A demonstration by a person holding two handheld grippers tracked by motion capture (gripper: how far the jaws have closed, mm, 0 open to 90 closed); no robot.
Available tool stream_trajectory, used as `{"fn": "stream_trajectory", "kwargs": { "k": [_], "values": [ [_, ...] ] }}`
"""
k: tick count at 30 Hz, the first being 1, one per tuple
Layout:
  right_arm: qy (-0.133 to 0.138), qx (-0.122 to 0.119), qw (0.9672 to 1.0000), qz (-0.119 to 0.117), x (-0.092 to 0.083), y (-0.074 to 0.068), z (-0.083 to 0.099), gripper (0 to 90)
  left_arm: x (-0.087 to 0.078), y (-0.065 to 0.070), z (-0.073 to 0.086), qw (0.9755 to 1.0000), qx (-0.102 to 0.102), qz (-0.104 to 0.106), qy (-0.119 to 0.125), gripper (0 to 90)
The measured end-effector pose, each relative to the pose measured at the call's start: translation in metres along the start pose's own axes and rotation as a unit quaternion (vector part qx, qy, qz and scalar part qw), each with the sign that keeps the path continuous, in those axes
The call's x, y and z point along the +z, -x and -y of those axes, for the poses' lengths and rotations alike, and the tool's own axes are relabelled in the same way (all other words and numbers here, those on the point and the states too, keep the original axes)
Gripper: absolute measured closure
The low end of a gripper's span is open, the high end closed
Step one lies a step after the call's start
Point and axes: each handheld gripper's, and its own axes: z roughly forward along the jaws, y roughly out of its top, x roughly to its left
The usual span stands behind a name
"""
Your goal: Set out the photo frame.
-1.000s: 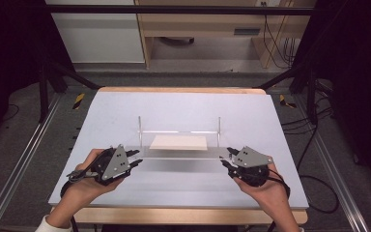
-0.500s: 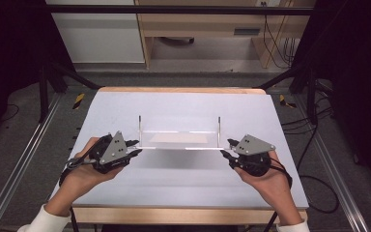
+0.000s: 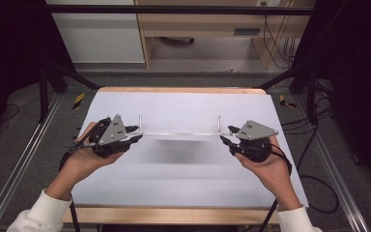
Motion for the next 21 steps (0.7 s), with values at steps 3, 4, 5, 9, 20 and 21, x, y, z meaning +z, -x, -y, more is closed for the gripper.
{"fn": "stream_trajectory", "kwargs": {
  "k": [3,4,5,9,20,21],
  "values": [
    [0.003,0.002,1.0,0.002,0.001,0.003,-0.002,58.1,0.001,-0.005,-0.002,1.0,0.002,0.0,0.0,67.8],
    [0.004,0.004,1.0,0.002,0.002,0.004,-0.003,58.0,0.001,-0.007,-0.003,1.0,0.002,0.0,0.0,67.7],
    [0.004,0.004,1.0,0.002,0.002,0.004,-0.003,57.9,0.001,-0.007,-0.003,1.0,0.002,0.0,0.0,67.6],
    [0.003,0.005,1.0,0.002,0.003,0.008,-0.006,57.9,0.003,-0.009,-0.004,1.0,0.0,-0.004,0.005,67.2],
    [0.001,0.009,1.0,0.0,0.006,0.014,-0.012,57.7,-0.002,-0.016,-0.008,0.9977,-0.037,-0.023,0.051,52.2],
    [0.001,0.011,0.9999,0.0,0.007,0.015,-0.013,57.6,-0.007,-0.016,-0.01,0.9959,-0.051,-0.033,0.067,47.5]
  ]
}}
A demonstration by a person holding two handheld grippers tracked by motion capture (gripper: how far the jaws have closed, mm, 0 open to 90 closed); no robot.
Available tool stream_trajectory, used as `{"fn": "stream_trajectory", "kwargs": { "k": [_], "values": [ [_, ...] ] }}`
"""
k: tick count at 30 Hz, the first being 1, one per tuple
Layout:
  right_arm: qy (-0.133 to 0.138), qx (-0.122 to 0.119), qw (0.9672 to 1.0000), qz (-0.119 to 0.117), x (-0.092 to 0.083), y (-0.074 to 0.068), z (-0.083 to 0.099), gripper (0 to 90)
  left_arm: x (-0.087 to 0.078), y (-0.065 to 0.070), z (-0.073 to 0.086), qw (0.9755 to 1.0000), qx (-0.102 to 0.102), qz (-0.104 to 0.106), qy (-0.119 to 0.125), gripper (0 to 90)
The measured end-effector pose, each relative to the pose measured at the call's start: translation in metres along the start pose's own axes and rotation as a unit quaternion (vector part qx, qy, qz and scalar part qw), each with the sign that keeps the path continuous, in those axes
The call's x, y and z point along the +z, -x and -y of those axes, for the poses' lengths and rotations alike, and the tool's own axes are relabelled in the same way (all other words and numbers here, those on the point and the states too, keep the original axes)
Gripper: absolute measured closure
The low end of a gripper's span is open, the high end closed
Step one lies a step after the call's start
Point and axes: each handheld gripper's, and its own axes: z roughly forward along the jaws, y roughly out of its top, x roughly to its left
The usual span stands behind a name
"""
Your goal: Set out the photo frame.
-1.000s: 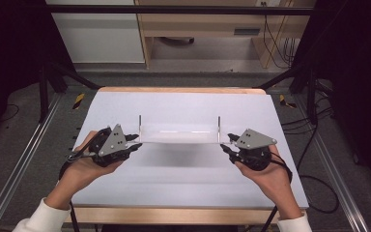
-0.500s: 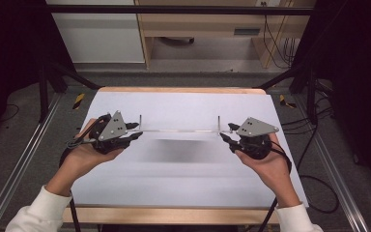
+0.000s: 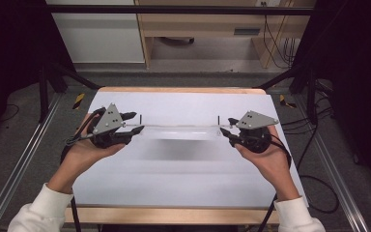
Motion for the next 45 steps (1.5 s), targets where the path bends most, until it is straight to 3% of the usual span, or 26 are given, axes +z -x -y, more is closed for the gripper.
{"fn": "stream_trajectory", "kwargs": {
  "k": [8,14,17,28,37,43,45],
  "values": [
    [-0.002,0.003,1.0,0.001,0.002,0.004,-0.004,57.5,-0.013,-0.005,-0.001,0.9987,-0.034,-0.026,0.029,33.4],
    [-0.002,0.006,1.0,0.002,0.004,0.008,-0.007,57.1,-0.022,-0.006,0.006,0.9948,-0.078,-0.048,0.046,21.1],
    [-0.003,0.007,1.0,0.001,0.005,0.009,-0.008,57.1,-0.025,-0.007,0.009,0.9938,-0.087,-0.051,0.047,19.1],
    [0.0,0.016,0.9999,0.001,0.009,0.015,-0.012,56.5,-0.023,-0.004,0.033,0.9924,-0.107,-0.057,0.023,15.1],
    [0.006,0.025,0.9996,0.004,0.014,0.023,-0.017,55.6,-0.013,0.0,0.062,0.9883,-0.139,-0.061,0.008,14.5],
    [0.013,0.034,0.9993,0.005,0.018,0.028,-0.019,54.8,-0.004,0.006,0.081,0.9881,-0.143,-0.057,-0.007,14.5],
    [0.015,0.036,0.9992,0.007,0.02,0.03,-0.02,54.5,-0.001,0.01,0.087,0.9868,-0.153,-0.051,-0.014,14.5]
  ]
}}
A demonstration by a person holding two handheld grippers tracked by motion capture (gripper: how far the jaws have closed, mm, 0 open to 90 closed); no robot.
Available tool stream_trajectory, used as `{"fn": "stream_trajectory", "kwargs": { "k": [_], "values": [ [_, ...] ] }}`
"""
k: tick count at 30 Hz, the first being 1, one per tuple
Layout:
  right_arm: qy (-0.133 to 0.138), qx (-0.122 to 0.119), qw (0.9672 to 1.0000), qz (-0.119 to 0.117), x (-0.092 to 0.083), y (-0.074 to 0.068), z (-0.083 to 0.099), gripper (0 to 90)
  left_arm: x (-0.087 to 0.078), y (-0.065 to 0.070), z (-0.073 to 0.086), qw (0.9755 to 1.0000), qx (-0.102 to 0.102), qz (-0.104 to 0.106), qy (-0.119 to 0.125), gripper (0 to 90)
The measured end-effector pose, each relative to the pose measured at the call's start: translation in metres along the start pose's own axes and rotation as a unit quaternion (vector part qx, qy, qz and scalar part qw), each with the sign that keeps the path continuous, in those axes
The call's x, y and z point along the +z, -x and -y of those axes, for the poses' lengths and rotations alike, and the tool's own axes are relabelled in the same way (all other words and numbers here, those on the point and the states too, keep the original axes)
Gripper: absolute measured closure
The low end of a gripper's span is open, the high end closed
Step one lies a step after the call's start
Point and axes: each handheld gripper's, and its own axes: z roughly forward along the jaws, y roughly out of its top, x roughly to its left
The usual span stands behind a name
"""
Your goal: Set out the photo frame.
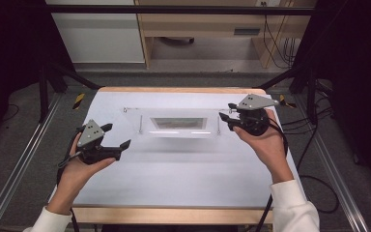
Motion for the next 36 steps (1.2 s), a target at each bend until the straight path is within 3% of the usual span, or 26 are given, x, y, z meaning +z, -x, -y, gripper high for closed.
{"fn": "stream_trajectory", "kwargs": {
  "k": [6,17,23,29,36],
  "values": [
    [0.005,0.01,0.9999,0.001,0.006,0.007,-0.004,53.8,0.008,0.006,0.015,0.9998,0.002,0.006,-0.019,14.1],
    [0.015,0.031,0.9994,-0.004,0.021,0.025,-0.013,52.4,0.02,0.008,0.036,0.9987,-0.023,0.01,-0.044,12.5],
    [0.021,0.041,0.9989,-0.009,0.028,0.033,-0.015,52.0,0.026,0.009,0.042,0.9979,-0.029,0.01,-0.057,12.4],
    [0.036,0.062,0.9973,-0.016,0.039,0.045,-0.017,51.3,0.033,0.006,0.052,0.9965,-0.049,0.007,-0.067,12.2],
    [0.039,0.074,0.9963,-0.019,0.049,0.055,-0.02,51.1,0.036,0.008,0.058,0.996,-0.051,0.008,-0.072,12.2]
  ]
}}
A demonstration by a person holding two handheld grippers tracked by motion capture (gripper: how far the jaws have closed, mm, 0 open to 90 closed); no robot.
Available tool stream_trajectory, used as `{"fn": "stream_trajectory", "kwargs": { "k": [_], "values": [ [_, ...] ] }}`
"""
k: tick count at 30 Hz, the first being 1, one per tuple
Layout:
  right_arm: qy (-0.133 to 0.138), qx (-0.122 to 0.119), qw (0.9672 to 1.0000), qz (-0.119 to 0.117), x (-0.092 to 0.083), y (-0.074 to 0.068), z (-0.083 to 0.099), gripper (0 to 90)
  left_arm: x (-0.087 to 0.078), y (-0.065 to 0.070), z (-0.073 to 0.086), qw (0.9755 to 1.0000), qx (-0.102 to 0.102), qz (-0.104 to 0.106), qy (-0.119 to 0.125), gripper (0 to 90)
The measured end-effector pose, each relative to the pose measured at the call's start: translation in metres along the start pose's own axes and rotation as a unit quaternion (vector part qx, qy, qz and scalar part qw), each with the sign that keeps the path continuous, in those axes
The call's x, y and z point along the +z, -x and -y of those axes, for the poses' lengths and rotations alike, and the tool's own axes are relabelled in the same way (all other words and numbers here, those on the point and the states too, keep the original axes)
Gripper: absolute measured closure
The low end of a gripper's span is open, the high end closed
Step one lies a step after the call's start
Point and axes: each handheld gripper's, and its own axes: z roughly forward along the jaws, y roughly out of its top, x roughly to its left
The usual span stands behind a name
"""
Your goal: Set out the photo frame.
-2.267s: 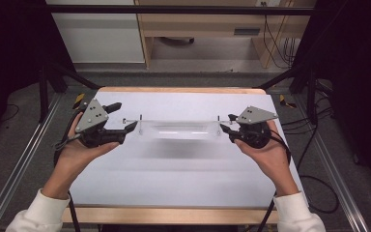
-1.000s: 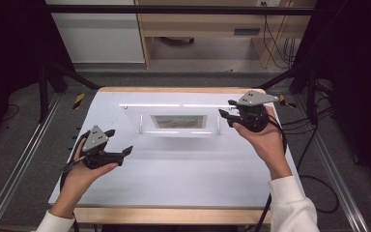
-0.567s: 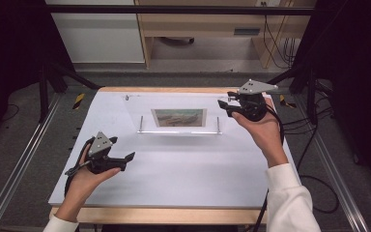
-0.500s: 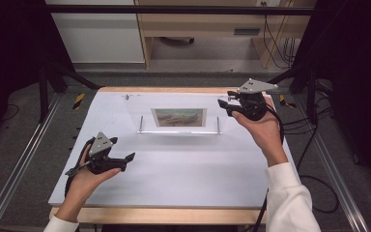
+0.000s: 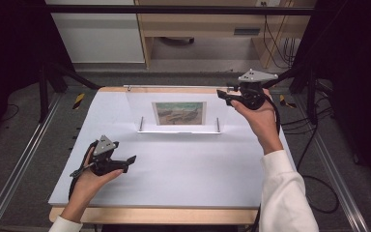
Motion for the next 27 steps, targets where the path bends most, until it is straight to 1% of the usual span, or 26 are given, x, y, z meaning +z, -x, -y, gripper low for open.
{"fn": "stream_trajectory", "kwargs": {
  "k": [2,4,8,11,12,14,16,27],
  "values": [
    [0.004,0.007,1.0,-0.001,0.004,0.003,-0.001,50.9,0.0,0.0,0.001,1.0,-0.003,0.001,0.0,12.2],
    [0.01,0.02,0.9997,-0.005,0.008,0.008,-0.001,51.0,-0.001,0.0,0.001,1.0,-0.004,0.001,0.003,12.2],
    [0.007,0.022,0.9997,-0.003,0.011,0.011,-0.003,50.8,-0.003,0.001,0.001,1.0,-0.003,0.002,0.001,12.2],
    [0.004,0.023,0.9997,-0.001,0.014,0.013,-0.005,50.4,-0.004,0.0,0.002,1.0,-0.005,0.001,0.004,12.2],
    [0.004,0.027,0.9996,-0.001,0.015,0.013,-0.005,50.4,-0.005,0.0,0.002,1.0,-0.006,0.001,0.006,12.2],
    [0.004,0.026,0.9997,-0.001,0.016,0.014,-0.005,50.2,-0.006,0.0,0.003,1.0,-0.007,0.001,0.006,12.2],
    [0.004,0.03,0.9996,0.001,0.018,0.015,-0.005,49.9,-0.006,-0.001,0.003,1.0,-0.007,0.0,0.006,12.2],
    [0.006,0.035,0.9993,0.006,0.02,0.015,-0.006,47.8,-0.011,-0.003,0.004,0.9999,-0.009,-0.001,0.011,12.5]
  ]
}}
